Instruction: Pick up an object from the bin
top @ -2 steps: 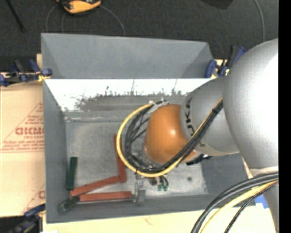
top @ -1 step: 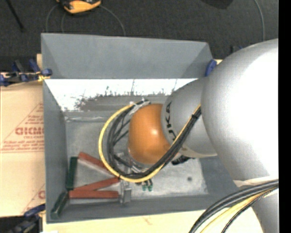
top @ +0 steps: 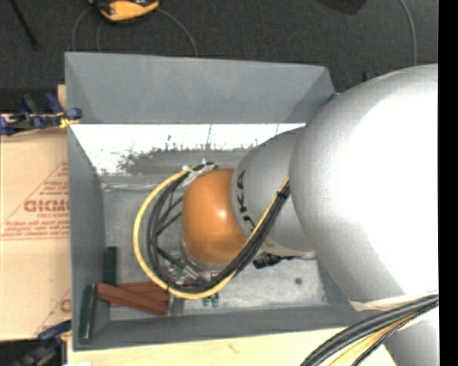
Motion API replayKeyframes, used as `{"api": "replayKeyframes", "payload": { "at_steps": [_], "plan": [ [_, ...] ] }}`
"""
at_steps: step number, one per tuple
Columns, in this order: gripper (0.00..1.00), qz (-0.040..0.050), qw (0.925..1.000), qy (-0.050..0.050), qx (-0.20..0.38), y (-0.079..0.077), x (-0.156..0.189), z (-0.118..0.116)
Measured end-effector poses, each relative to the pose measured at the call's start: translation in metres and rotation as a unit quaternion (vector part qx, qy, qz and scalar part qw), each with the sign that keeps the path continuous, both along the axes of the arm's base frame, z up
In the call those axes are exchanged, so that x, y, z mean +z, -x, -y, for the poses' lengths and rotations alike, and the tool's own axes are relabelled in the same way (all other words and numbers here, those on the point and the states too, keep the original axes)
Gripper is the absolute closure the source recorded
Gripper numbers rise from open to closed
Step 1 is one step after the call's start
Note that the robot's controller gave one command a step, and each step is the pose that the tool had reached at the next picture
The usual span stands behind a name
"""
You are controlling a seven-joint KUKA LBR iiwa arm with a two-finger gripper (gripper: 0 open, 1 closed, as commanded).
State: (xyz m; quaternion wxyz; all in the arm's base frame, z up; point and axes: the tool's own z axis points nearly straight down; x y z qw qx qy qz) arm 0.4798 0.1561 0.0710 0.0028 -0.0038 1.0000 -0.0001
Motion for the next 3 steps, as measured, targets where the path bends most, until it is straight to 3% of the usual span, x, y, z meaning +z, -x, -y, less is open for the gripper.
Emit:
{"api": "replayKeyframes", "payload": {
  "at_steps": [2, 3],
  "plan": [
    [1.0, -0.0008, 0.9999, -0.001, -0.015, -0.004, 0.0, 0.004],
    [1.0, -0.0015, 0.9999, 0.0, -0.011, -0.02, 0.139, 0.025]
  ]
}}
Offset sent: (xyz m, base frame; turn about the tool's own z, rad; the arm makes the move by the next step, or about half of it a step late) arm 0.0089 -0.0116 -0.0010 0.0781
